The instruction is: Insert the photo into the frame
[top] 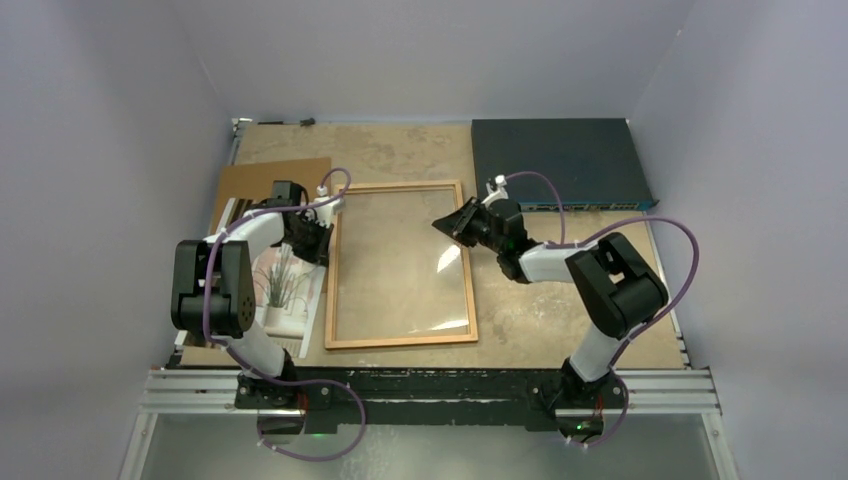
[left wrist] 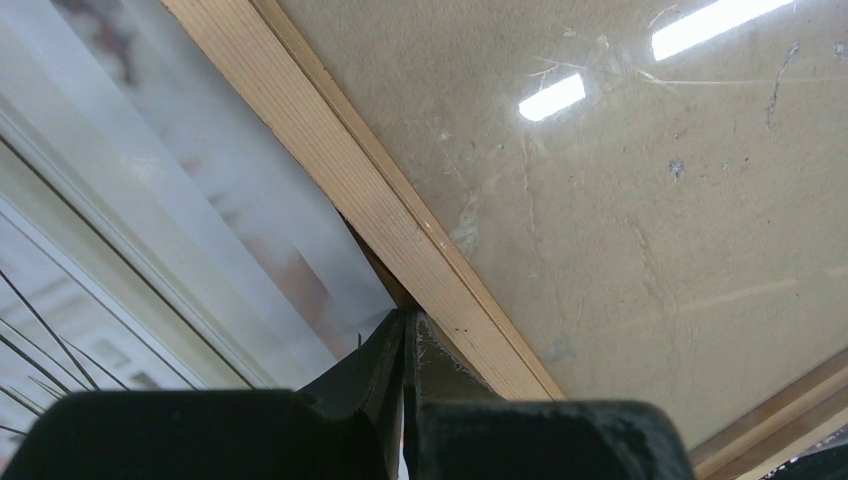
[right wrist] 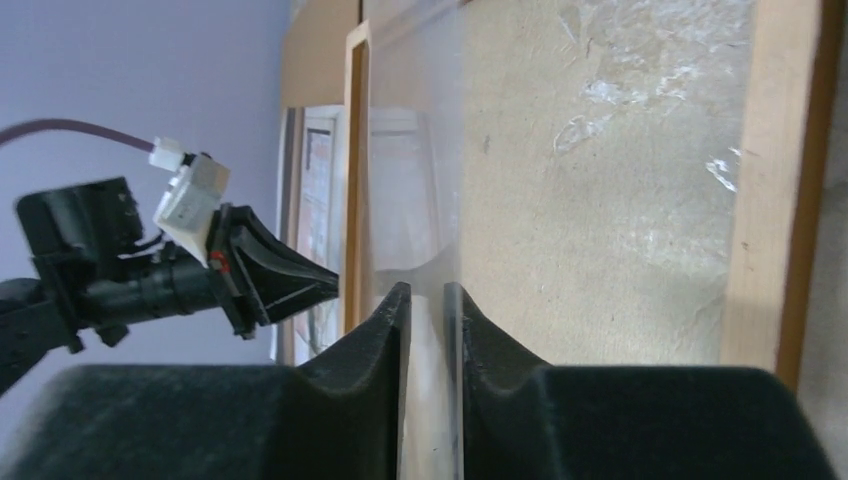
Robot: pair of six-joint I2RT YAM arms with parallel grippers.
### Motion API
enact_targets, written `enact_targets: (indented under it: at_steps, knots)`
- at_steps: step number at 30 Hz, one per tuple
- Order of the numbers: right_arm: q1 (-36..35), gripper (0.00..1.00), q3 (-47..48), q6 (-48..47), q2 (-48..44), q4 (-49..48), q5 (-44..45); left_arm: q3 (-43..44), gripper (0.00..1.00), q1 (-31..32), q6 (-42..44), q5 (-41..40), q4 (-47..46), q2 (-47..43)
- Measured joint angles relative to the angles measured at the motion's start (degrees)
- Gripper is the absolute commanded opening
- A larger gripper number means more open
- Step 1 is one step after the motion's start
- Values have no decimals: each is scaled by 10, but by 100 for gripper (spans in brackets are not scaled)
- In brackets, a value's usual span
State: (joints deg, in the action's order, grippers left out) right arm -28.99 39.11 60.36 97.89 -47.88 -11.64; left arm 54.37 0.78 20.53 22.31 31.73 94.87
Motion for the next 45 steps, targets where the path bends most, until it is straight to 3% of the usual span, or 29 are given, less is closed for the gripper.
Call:
enact_targets:
  at_steps: [9, 13, 16, 27, 39, 45]
  knots:
    - [-15, 39, 83, -82, 31, 147, 9, 0, 0, 1, 0, 0, -4, 0]
    - [-19, 53, 119, -114, 45, 212, 21, 0, 0, 1, 0, 0, -4, 0]
    - [-21, 70, 153, -137, 51, 253, 32, 0, 0, 1, 0, 0, -4, 0]
    - [-28, 95, 205, -193, 53, 323, 36, 0, 0, 1, 0, 0, -5, 0]
    - [-29, 99, 247, -231, 78, 373, 51, 0, 0, 1, 0, 0, -5, 0]
    - [-29, 90, 249, -233, 79, 372, 48, 0, 0, 1, 0, 0, -5, 0]
